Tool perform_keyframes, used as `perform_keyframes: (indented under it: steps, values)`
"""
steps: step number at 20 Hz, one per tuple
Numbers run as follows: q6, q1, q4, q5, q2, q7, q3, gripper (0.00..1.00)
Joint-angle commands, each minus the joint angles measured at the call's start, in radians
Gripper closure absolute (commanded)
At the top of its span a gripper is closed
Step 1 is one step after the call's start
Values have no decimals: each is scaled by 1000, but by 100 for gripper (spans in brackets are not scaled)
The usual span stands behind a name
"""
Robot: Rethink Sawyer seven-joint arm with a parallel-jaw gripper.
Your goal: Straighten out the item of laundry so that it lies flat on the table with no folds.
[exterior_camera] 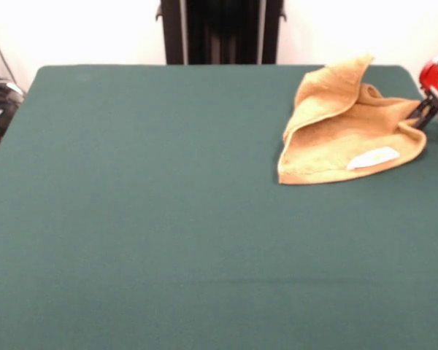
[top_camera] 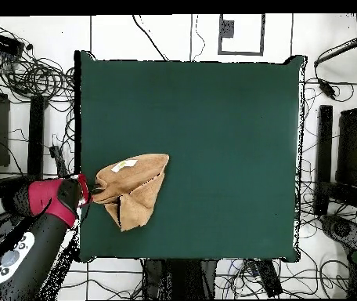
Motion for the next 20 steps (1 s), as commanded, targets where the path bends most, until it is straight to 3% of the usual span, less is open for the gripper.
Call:
perform_keyframes:
  steps: [1, 8, 12, 15, 20]
  values:
    - [73, 32, -62, 78, 63, 388, 46, 100]
    - [90, 18, -153, 176, 75, 473, 129, 100]
    - [205, 13, -248, 181, 79, 525, 116, 100]
    - [220, 4, -259, 136, 49, 430, 103, 100]
    - [62, -38, -190, 80, -32, 166, 178, 100]
